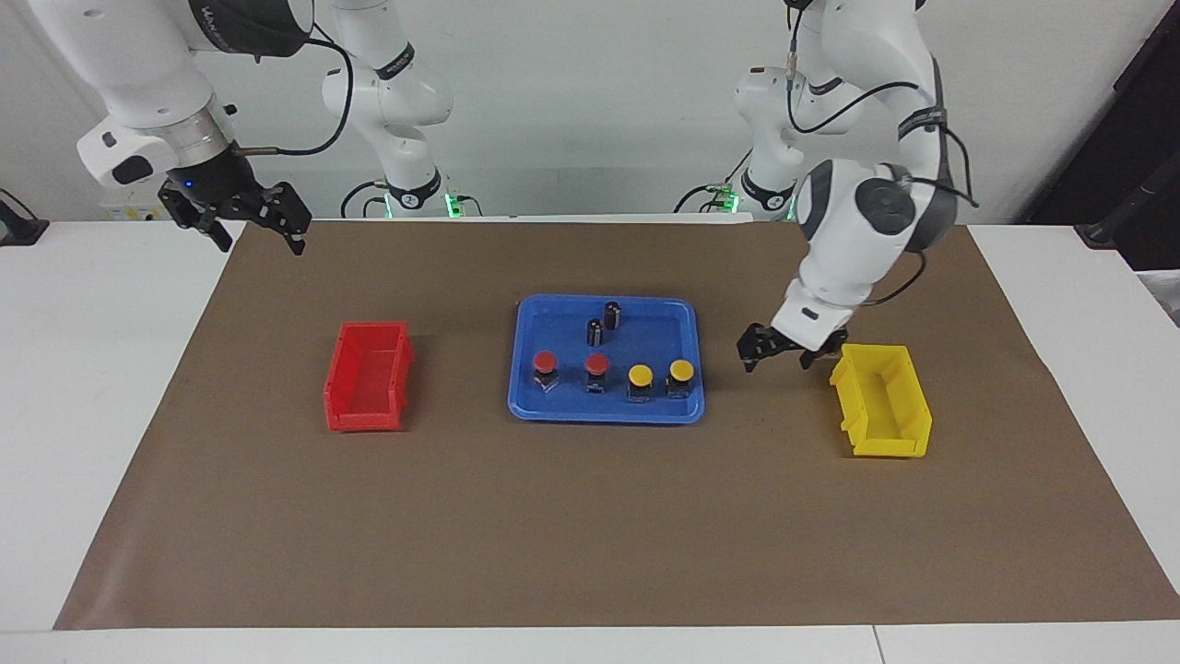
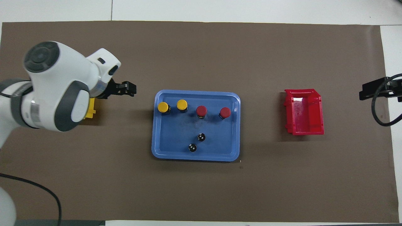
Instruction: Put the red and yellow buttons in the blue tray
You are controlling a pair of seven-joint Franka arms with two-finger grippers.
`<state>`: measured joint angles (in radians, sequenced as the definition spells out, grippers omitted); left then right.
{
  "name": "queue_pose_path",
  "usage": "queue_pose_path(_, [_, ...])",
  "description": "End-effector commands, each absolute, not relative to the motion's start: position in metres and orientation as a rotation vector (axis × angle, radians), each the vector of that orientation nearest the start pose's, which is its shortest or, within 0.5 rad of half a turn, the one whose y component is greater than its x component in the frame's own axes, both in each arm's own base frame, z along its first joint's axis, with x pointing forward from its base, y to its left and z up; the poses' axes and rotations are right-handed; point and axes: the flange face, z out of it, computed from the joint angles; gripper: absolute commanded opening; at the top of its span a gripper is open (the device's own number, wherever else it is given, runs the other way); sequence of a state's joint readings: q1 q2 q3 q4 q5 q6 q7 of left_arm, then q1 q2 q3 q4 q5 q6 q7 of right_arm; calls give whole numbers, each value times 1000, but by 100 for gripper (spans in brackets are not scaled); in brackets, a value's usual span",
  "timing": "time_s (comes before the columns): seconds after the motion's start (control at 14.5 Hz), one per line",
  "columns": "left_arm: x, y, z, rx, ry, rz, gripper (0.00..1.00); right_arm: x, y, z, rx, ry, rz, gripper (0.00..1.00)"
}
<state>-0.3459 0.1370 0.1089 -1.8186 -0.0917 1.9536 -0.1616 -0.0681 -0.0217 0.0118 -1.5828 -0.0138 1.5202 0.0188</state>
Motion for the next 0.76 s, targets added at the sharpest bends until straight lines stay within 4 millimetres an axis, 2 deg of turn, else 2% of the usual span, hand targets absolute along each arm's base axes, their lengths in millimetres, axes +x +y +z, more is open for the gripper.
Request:
queue_pose_path(0.0, [589, -97, 520, -3171, 219, 62, 100, 535, -35, 627, -3132, 91, 65, 100])
queue_pose_path(0.14, [578, -65, 556, -3175, 278, 34, 100, 535, -35, 627, -3132, 89, 65, 100])
queue_pose_path(0.34, [553, -21, 588, -3179, 334, 52, 100, 535, -35, 627, -3132, 91, 65, 100])
queue_pose_path(0.55, [546, -8, 599, -3183, 318, 53, 100, 535, -35, 627, -3133, 91, 62, 100])
queue_pose_path(0.69, [547, -9, 599, -3119, 335, 42, 100, 535, -35, 627, -3132, 91, 65, 100])
